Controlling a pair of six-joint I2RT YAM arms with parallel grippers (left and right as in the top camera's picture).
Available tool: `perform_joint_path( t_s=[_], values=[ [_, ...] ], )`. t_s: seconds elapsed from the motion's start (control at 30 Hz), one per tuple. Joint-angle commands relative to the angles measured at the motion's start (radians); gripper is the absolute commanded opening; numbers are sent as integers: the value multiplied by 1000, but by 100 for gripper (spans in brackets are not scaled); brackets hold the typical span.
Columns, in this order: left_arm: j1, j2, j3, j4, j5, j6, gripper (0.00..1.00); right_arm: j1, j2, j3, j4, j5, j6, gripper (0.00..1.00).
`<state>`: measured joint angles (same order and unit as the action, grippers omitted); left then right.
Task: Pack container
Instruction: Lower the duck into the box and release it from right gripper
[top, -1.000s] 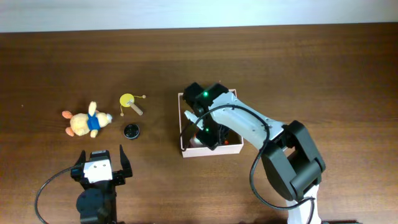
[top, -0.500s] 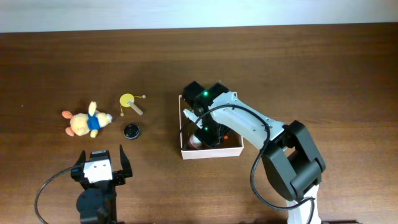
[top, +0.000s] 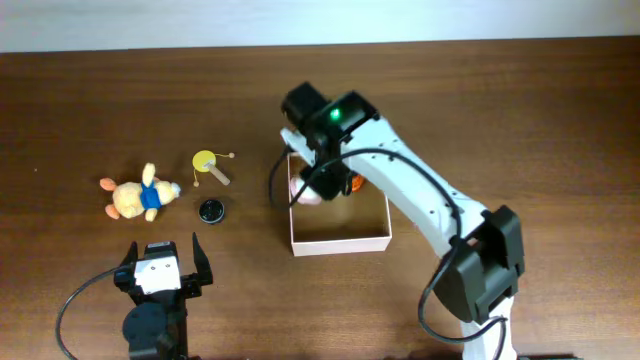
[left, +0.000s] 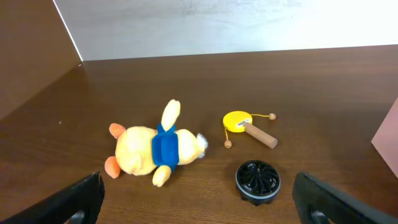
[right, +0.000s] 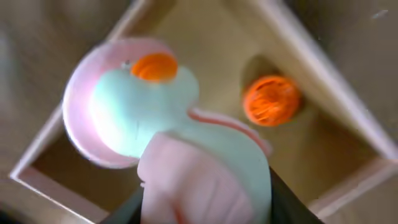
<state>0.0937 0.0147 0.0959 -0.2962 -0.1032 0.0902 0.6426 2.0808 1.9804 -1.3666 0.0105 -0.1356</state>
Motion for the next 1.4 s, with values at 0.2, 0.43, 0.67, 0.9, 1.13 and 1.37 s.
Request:
perform_joint_path(
  t_s=[0.2, 0.43, 0.67, 0.9, 1.13, 1.37],
  values=[
    [1, -8, -4, -1, 10, 16, 99, -22, -14, 79, -93, 20, -7, 32],
    [1, -8, -4, -1, 10, 16, 99, -22, -14, 25, -86, 19, -7, 30],
    [1, -8, -4, -1, 10, 16, 99, -21, -14, -135, -5, -7, -6, 29],
    [1, -8, -4, -1, 10, 16, 99, -19, -14, -257, 61, -39, -6, 27],
    [1, -8, -4, -1, 10, 16, 99, -4, -14, -320, 92, -61, -6, 26],
    [1, -8, -4, -1, 10, 16, 99, 14, -14, -336, 104, -60, -6, 26]
  ],
)
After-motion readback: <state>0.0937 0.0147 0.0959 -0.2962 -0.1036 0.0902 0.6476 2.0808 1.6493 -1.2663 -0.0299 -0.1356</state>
